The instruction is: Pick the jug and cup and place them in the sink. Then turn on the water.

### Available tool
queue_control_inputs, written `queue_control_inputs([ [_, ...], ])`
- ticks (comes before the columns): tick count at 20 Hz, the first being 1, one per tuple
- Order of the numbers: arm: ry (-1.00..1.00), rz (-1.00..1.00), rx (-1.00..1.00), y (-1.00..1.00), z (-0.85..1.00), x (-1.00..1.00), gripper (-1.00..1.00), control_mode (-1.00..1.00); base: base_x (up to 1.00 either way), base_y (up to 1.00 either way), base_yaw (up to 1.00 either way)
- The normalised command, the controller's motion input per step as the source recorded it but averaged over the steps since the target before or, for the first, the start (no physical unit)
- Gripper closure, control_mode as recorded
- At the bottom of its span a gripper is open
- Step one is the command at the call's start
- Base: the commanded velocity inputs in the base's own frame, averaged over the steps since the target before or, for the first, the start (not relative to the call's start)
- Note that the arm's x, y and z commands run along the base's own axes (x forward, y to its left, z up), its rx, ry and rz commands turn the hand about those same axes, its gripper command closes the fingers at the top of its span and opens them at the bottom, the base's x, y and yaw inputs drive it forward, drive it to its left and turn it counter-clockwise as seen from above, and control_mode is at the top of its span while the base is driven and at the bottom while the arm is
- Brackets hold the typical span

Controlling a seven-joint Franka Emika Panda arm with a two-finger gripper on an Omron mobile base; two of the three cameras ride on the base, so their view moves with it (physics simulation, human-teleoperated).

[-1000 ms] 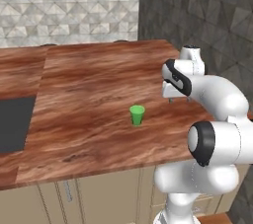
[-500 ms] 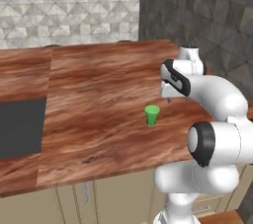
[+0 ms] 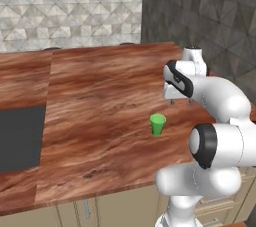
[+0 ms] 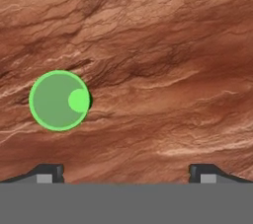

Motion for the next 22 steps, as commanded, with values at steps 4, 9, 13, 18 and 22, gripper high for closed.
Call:
queue_control_inputs([
  [4,0.00,0.00,0.00,0.00,0.00,0.00,-1.00,1.00,0.36,-0.11,0.00],
  [9,0.00,0.00,0.00,0.00,0.00,0.00,-1.00,1.00,0.35,-0.14,0.02],
  [13,0.00,0.01,0.00,-0.02,-0.01,0.11,-1.00,-1.00,0.12,-0.06,0.02],
  [18,0.00,0.00,0.00,0.03,-0.14,0.16,-1.00,-1.00,0.00,0.00,0.00],
  [22,0.00,0.00,0.00,0.20,-0.23,0.07,-1.00,-1.00,0.00,0.00,0.00],
])
